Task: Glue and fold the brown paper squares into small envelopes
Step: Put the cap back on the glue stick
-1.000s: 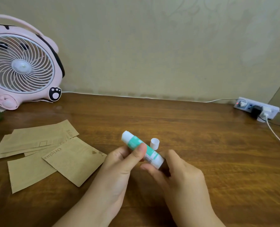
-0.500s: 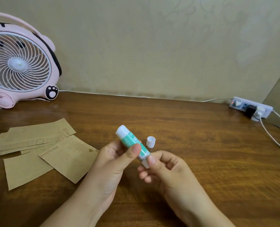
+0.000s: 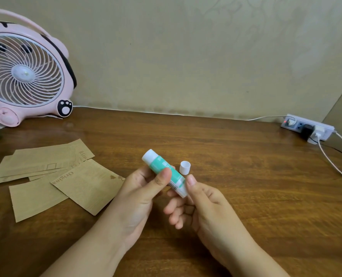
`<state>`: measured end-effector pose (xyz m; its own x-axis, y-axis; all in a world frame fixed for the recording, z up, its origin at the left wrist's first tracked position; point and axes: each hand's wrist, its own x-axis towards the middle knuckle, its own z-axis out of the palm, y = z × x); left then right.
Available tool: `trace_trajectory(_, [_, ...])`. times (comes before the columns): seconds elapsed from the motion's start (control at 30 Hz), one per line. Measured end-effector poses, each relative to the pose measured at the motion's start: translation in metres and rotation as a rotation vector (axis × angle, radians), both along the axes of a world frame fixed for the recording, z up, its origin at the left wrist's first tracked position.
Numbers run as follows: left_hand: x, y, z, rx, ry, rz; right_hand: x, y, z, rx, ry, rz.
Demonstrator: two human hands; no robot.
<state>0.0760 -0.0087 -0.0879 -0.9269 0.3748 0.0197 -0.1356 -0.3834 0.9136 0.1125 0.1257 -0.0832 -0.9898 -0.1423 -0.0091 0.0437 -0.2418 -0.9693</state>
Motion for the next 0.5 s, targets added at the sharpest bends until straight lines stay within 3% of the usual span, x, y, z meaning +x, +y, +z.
trace_trajectory(0.1, [-0.003,0.0,-0.003,-0.059,0.045,0.059,0.002,0.002,0.0,0.088,0.071,-0.038])
trace_trajectory(0.17, [-0.003,0.003,-0.004,-0.075,0.034,0.089,0.001,0.002,-0.008,0.404,0.259,-0.189])
trace_trajectory(0.23, [-0.002,0.005,-0.004,-0.083,0.009,0.107,-0.001,0.003,-0.02,0.871,0.544,-0.443])
trace_trajectory(0.3, [-0.001,0.005,-0.003,-0.059,-0.006,0.108,-0.002,0.003,-0.026,1.054,0.722,-0.552])
trace_trajectory(0.33, [-0.001,0.004,-0.003,-0.047,-0.003,0.11,-0.001,0.002,-0.025,1.01,0.704,-0.535])
trace_trajectory(0.4, [-0.002,0.003,-0.003,-0.029,0.008,0.119,0.001,0.0,-0.013,0.691,0.443,-0.434])
trace_trajectory(0.5, [-0.002,0.002,-0.004,-0.045,0.042,0.121,0.001,0.003,-0.003,0.27,0.115,-0.105])
